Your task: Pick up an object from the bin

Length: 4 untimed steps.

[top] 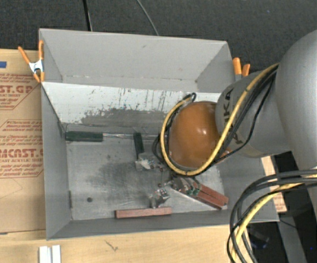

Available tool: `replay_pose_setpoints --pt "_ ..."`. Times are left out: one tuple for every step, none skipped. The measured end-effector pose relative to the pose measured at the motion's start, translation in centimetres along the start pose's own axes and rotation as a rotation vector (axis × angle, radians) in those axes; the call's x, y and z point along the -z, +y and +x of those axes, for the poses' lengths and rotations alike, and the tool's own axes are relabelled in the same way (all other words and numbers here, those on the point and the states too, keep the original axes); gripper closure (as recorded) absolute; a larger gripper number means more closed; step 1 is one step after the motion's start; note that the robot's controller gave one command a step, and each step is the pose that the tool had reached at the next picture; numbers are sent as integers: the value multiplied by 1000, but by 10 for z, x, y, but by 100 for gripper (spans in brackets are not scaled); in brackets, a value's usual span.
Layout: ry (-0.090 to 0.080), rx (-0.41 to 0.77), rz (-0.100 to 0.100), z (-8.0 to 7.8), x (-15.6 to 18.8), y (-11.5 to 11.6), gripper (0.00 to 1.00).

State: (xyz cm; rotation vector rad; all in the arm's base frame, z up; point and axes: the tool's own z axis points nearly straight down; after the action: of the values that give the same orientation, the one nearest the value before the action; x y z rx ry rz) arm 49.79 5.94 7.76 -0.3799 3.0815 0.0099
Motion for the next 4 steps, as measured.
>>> replay_pose_setpoints --pt "41 -3 -2 -2 -5 -11 100" --pt "41 -3 -2 -1 -5 -11 100" --pt "40 172 -11 -9 -6 -27 100" --pt "43 364 -8 -10 36 -48 100"
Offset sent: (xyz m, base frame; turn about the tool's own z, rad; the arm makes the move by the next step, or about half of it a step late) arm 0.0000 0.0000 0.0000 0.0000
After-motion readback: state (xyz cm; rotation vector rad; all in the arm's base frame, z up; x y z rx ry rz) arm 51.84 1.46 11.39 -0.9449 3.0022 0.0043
